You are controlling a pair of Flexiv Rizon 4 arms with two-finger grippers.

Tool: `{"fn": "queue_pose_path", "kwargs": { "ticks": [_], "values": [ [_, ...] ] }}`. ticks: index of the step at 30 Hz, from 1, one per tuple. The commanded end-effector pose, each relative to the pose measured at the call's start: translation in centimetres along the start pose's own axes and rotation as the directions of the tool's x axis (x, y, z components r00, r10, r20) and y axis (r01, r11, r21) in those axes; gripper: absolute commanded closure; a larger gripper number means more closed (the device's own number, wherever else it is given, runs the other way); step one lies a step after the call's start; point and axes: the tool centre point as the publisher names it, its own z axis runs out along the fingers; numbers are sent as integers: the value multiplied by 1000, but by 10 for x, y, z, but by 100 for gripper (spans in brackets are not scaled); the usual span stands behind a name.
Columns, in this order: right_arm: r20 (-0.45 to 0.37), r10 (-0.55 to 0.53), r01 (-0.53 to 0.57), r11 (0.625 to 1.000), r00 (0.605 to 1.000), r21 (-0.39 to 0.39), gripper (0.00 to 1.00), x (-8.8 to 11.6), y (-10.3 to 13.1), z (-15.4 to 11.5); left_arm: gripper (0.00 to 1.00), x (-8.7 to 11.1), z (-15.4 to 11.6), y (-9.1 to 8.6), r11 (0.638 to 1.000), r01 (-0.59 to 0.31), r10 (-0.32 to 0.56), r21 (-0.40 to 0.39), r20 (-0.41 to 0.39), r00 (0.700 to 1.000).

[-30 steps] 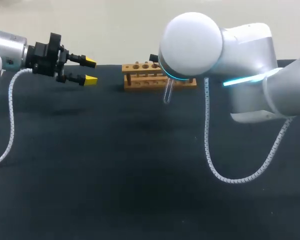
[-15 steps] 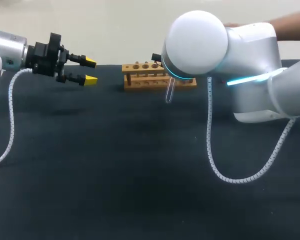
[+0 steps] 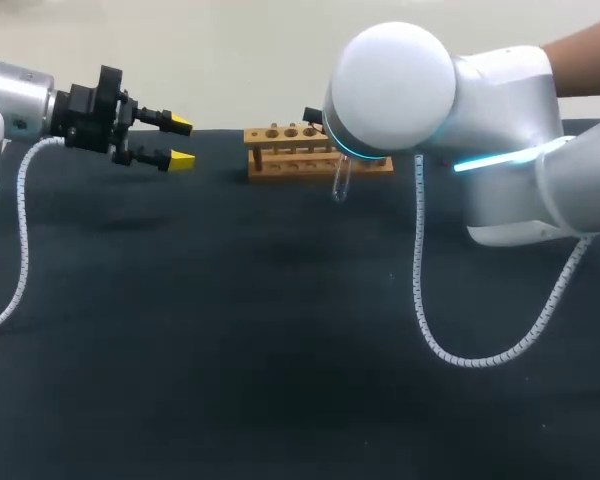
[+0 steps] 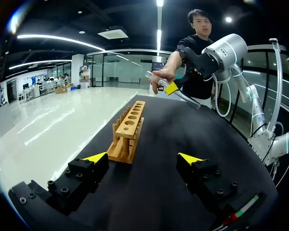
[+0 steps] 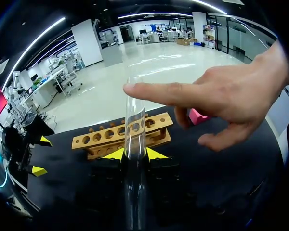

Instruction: Grasp the test tube, adjust it, and insert it.

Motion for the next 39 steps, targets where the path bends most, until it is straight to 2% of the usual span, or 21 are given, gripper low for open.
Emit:
{"fn": "queue_pose_path", "kwargs": {
  "ticks": [1,24,33,39],
  "values": [
    [6,1,-1,1000,1000,-3,100,0,-1,-1,0,1,0,1,1000,-3,3,1,3,1000],
    [6,1,-1,1000,1000,-3,100,0,-1,-1,0,1,0,1,1000,-3,3,1,3,1000],
    [21,-134,134,991,991,13,100,6,9,28,0,1,0,1,1000,-3,3,1,3,1000],
    [17,-175,175,985,984,-3,100,11,15,45,0,1,0,1,1000,-3,3,1,3,1000]
  ]
}}
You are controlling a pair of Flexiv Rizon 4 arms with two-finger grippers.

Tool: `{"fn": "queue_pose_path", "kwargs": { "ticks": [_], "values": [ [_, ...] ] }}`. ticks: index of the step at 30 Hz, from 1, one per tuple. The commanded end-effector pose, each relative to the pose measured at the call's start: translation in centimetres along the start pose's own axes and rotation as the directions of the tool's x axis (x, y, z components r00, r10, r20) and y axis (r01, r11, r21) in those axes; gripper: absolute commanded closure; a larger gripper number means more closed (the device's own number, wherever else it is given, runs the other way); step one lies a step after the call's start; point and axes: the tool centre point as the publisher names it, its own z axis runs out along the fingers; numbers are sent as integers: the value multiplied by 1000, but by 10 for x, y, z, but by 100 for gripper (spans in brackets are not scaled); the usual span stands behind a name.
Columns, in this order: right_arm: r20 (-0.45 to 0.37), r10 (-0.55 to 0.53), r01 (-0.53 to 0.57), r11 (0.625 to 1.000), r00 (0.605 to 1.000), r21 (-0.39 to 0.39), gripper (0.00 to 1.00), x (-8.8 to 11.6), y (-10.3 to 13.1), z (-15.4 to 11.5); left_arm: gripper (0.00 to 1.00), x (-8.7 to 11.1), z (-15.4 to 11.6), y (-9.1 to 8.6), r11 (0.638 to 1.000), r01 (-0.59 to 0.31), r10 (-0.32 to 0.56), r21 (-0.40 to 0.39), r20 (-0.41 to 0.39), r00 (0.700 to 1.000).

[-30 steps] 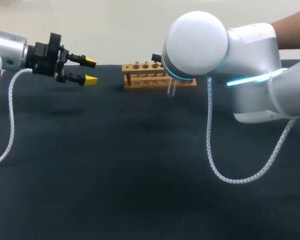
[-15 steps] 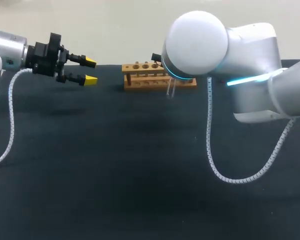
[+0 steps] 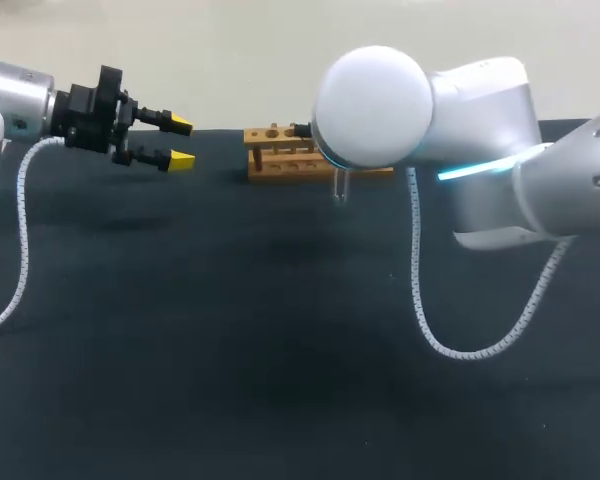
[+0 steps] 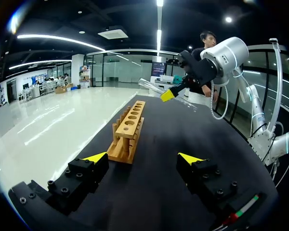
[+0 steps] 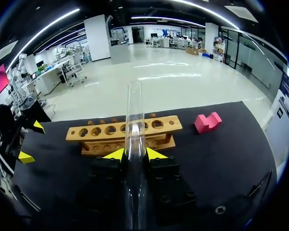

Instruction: Grasp the test tube, adjust it, and insert it.

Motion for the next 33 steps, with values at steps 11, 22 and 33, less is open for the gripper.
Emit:
{"fn": "queue_pose_path", "kwargs": {
  "ticks": [11,22,33],
  "values": [
    [-36,-53,52,998,998,-27,100,5,10,40,0,1,0,1,1000,-3,3,1,3,1000],
    [-61,-55,52,998,997,-37,100,8,9,48,0,1,0,1,1000,-3,3,1,3,1000],
    [-84,-43,40,998,996,-41,100,12,8,54,0,1,0,1,1000,-3,3,1,3,1000]
  ]
}}
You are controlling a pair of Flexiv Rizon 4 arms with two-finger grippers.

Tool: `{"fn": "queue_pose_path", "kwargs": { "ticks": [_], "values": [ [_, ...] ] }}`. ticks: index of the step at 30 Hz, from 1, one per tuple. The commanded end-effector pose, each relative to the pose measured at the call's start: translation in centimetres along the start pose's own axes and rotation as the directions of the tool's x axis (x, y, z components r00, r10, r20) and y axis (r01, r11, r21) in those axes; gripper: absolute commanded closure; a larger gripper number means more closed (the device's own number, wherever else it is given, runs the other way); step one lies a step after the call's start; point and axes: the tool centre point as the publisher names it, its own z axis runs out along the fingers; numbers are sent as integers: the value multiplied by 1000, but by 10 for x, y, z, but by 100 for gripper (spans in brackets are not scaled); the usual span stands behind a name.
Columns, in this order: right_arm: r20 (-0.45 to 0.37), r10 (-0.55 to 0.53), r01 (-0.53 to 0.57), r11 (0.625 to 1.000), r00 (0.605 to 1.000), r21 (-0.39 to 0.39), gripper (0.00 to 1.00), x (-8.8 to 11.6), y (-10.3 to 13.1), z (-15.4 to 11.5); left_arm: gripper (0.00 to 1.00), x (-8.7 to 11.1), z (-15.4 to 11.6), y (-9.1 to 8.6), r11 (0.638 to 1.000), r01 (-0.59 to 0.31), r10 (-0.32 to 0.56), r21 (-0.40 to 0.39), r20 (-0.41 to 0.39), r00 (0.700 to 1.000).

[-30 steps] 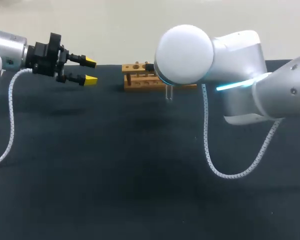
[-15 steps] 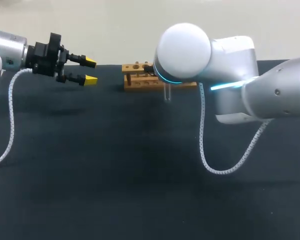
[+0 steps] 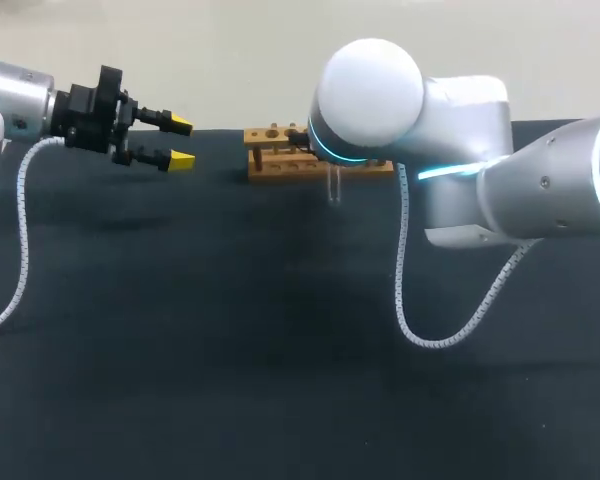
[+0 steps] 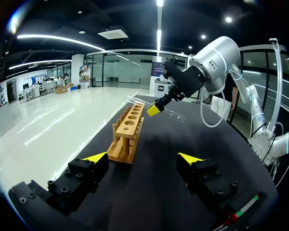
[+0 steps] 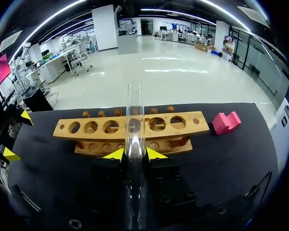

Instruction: Grasp the test tube, adjust it, and insert it.

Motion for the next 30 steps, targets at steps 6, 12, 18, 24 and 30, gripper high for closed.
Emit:
{"fn": "queue_pose_path", "kwargs": {
  "ticks": [6,12,18,24,30],
  "values": [
    [-7,9,-9,1000,1000,-4,100,1,-2,6,0,1,0,1,1000,-3,3,1,3,1000],
    [-14,13,-13,1000,1000,-6,100,2,-3,8,0,1,0,1,1000,-3,3,1,3,1000],
    [-22,19,-19,1000,1000,-9,100,2,-3,9,0,1,0,1,1000,-3,3,1,3,1000],
    [-36,23,-24,1000,999,-15,100,4,-3,12,0,1,0,1,1000,-3,3,1,3,1000],
    [-63,22,-23,999,998,-26,100,5,-3,15,0,1,0,1,1000,-3,3,1,3,1000]
  ]
}}
